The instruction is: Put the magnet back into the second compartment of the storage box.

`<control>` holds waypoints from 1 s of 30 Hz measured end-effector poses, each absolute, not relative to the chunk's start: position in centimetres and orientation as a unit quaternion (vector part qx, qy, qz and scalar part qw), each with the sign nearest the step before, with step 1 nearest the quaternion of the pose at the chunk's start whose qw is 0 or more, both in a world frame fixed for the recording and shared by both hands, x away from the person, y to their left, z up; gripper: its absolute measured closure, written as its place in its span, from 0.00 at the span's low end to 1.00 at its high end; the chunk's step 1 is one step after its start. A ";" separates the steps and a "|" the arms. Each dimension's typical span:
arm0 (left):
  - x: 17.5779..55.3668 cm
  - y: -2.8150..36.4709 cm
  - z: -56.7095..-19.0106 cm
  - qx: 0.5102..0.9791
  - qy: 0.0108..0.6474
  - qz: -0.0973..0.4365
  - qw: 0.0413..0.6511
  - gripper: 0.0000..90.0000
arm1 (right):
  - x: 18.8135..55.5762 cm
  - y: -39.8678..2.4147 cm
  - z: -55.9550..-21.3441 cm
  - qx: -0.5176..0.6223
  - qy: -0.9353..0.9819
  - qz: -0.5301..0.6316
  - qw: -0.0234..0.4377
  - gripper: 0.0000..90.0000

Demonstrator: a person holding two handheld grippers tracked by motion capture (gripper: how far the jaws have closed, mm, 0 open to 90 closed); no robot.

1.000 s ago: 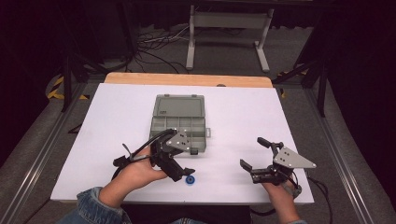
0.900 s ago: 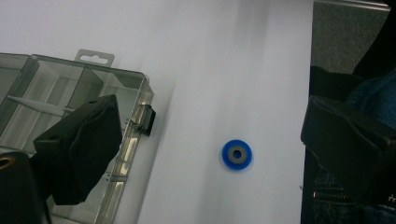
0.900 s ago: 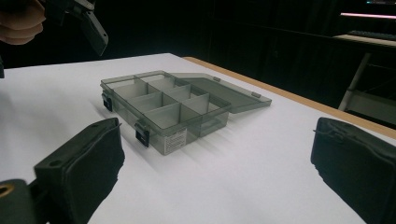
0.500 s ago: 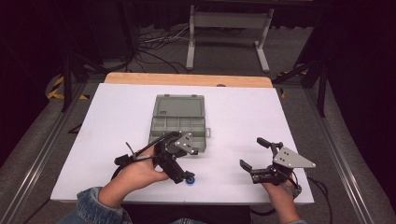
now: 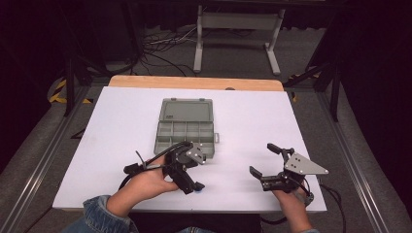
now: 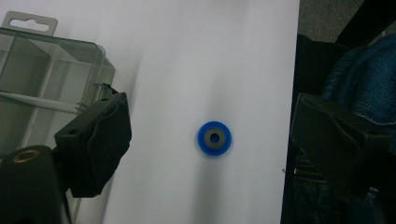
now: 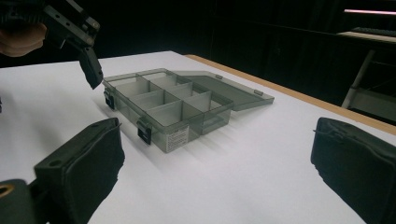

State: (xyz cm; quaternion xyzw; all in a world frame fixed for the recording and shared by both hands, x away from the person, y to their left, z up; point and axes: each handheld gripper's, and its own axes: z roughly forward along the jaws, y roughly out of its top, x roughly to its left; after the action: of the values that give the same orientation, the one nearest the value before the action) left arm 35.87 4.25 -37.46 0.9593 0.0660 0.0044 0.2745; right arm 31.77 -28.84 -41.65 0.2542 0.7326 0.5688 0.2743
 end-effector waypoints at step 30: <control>36.3 3.0 -42.3 0.974 0.063 -0.053 0.210 0.19 | 31.9 -28.8 -41.7 0.254 0.733 0.570 0.270 0.03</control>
State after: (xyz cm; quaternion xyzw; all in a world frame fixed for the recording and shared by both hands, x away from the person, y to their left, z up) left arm 36.34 3.00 -42.31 0.9742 0.0631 -0.0532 0.2099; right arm 31.85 -28.83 -41.74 0.2543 0.7329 0.5704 0.2698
